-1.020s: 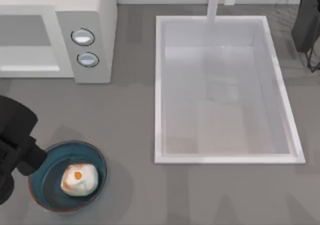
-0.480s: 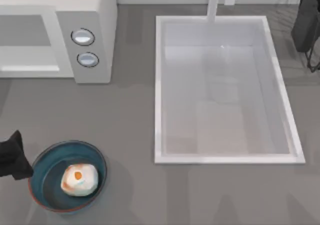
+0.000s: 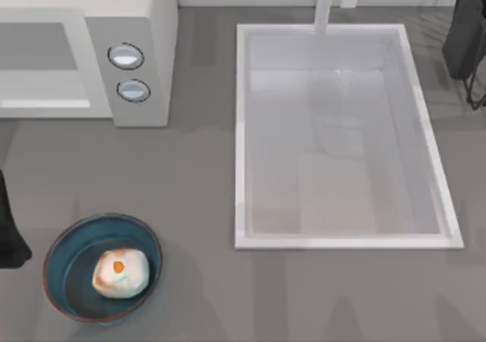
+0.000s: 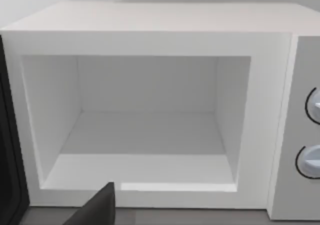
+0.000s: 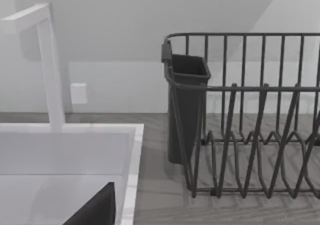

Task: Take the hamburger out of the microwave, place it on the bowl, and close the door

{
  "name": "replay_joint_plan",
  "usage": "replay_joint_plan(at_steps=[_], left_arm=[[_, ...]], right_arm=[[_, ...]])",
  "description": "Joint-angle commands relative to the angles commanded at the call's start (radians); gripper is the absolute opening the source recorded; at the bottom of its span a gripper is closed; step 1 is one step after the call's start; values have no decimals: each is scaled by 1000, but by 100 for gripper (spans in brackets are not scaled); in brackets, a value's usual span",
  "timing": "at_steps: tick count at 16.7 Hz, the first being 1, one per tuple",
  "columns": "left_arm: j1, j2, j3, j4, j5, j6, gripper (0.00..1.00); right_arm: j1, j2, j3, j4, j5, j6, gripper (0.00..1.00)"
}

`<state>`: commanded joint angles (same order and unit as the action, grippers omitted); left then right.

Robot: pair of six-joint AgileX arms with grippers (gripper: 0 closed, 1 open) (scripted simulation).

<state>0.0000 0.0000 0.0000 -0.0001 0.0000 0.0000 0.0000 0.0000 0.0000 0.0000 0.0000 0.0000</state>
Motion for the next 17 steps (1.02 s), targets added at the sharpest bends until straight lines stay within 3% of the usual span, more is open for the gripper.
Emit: replay_joint_plan(at_steps=[4, 17], left_arm=[[0, 0, 0, 0, 0, 0, 100], [0, 0, 0, 0, 0, 0, 2]], right_arm=[[0, 0, 0, 0, 0, 0, 100], [0, 0, 0, 0, 0, 0, 100]])
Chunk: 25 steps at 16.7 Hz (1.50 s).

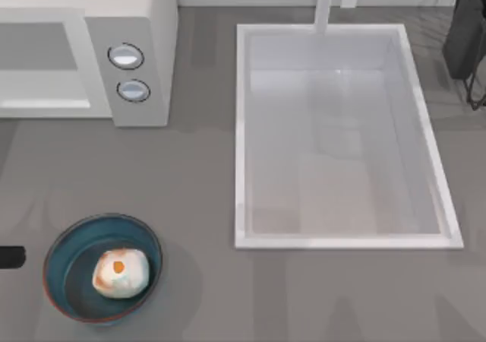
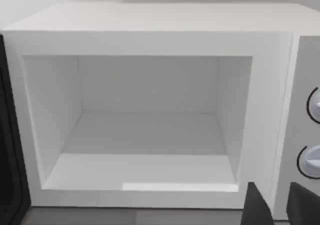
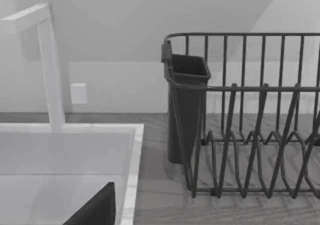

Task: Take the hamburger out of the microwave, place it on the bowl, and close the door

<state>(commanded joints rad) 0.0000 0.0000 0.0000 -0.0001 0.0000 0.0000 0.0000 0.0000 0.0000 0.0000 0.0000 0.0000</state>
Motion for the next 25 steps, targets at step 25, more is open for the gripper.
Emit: replay_joint_plan(at_steps=[25], left_arm=[[175, 183, -59, 234, 176, 3, 0]], right_arm=[[0, 0, 0, 0, 0, 0, 100]])
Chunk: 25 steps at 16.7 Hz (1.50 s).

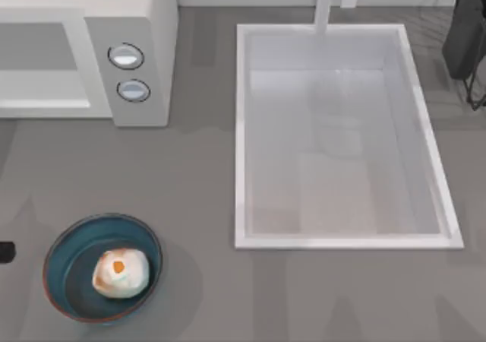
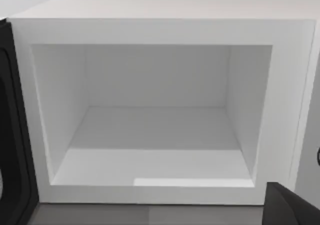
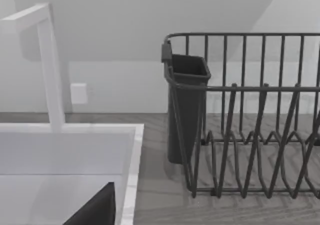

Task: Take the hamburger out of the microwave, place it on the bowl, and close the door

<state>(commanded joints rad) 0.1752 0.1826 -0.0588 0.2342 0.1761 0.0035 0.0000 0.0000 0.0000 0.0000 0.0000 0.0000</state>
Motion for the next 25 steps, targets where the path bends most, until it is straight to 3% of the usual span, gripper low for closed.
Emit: replay_joint_plan(at_steps=[6, 10, 15, 22, 25], left_arm=[[41, 284, -23, 322, 42, 4, 0], [49, 367, -29, 405, 51, 5, 0], [47, 380, 11, 386, 52, 5, 0], [74, 179, 78, 107, 77, 2, 0], [78, 147, 89, 73, 82, 1, 0]], right_arm=[[0, 0, 0, 0, 0, 0, 100], [0, 0, 0, 0, 0, 0, 100], [0, 0, 0, 0, 0, 0, 100], [0, 0, 0, 0, 0, 0, 100], [0, 0, 0, 0, 0, 0, 100]])
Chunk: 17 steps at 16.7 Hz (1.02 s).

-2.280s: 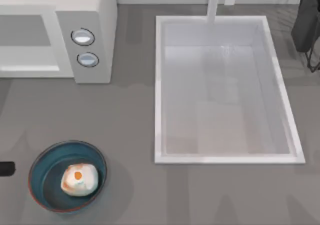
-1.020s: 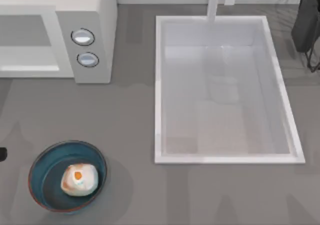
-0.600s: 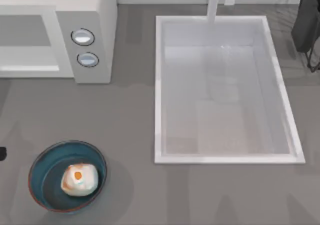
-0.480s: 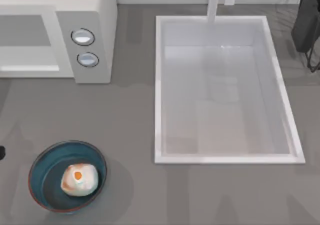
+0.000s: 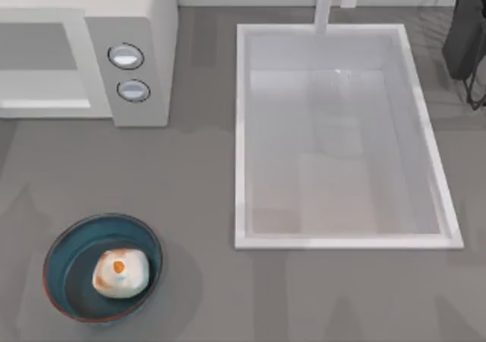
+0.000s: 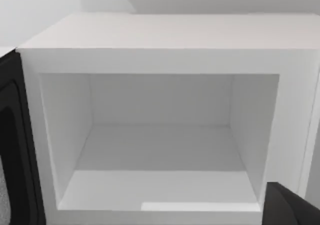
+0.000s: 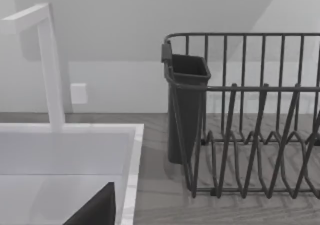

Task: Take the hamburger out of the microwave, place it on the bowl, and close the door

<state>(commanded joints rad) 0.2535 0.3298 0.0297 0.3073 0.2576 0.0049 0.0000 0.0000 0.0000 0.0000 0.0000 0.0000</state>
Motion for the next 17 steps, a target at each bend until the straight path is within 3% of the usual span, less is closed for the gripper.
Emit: replay_joint_plan(at_steps=[4, 7, 11, 17], left_arm=[[-2, 4, -2, 2, 0, 1, 0], [63, 69, 63, -53, 29, 65, 0], [270, 302, 292, -226, 113, 263, 0], [613, 840, 800, -598, 267, 616, 0]], right_arm=[[0, 0, 0, 0, 0, 0, 100], [0, 0, 0, 0, 0, 0, 100], [0, 0, 0, 0, 0, 0, 100], [0, 0, 0, 0, 0, 0, 100]])
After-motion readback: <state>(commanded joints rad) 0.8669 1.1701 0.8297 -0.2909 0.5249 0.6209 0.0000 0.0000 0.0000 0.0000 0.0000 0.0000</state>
